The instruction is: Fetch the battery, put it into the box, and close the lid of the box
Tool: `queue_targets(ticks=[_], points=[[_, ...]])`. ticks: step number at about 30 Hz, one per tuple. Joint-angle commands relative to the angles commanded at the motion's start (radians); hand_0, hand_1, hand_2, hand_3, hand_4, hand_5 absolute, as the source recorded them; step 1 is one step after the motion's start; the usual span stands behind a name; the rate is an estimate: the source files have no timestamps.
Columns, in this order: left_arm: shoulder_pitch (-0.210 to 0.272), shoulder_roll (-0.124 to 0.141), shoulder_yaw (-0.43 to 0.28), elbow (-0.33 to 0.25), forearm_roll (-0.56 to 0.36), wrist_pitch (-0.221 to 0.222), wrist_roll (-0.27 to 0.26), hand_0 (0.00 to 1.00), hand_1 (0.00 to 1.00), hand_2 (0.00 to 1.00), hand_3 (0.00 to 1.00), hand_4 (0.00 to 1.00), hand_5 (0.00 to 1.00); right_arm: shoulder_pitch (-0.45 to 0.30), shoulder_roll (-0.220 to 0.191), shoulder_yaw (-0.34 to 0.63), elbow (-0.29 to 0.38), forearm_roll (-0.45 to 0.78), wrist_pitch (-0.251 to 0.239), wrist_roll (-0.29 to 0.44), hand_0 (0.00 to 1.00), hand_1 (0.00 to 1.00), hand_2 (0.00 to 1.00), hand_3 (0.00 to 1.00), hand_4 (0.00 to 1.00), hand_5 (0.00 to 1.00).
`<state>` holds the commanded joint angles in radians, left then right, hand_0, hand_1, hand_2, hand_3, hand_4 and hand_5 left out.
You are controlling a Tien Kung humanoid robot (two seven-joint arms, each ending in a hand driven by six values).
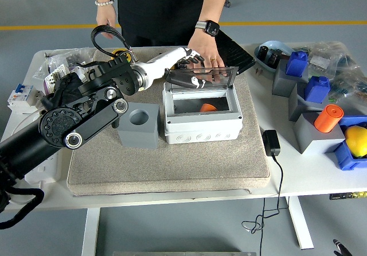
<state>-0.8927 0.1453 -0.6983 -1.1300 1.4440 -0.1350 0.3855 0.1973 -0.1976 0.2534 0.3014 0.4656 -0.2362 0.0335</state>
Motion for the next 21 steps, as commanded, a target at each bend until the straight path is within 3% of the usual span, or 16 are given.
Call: queue_targets(ticks=[7,13,21], points=[[0.016,0.016,-0.01,-0.071,0.002,-0.056,0.078,0.815,0.813,0.787,0.782,0.972,0.614,0.0,0.001,0.006,0.001,-0.007,-0.002,0.002,0.661,0.64,0.648,0.539,0.882,0.445],[0.024,0.022,-0.012,-0.128,-0.011,-0.07,0.1,0.8,0.799,0.778,0.773,0.961,0.586,-0.003,0.003,0.015,0.002,-0.006,-0.001,0.003,0.662,0.64,0.648,0.539,0.882,0.445],[0.031,0.021,-0.005,-0.161,-0.02,-0.088,0.122,0.79,0.792,0.772,0.768,0.97,0.6,-0.004,0.003,0.017,0.001,-0.004,-0.001,0.004,0.661,0.64,0.648,0.539,0.883,0.445]])
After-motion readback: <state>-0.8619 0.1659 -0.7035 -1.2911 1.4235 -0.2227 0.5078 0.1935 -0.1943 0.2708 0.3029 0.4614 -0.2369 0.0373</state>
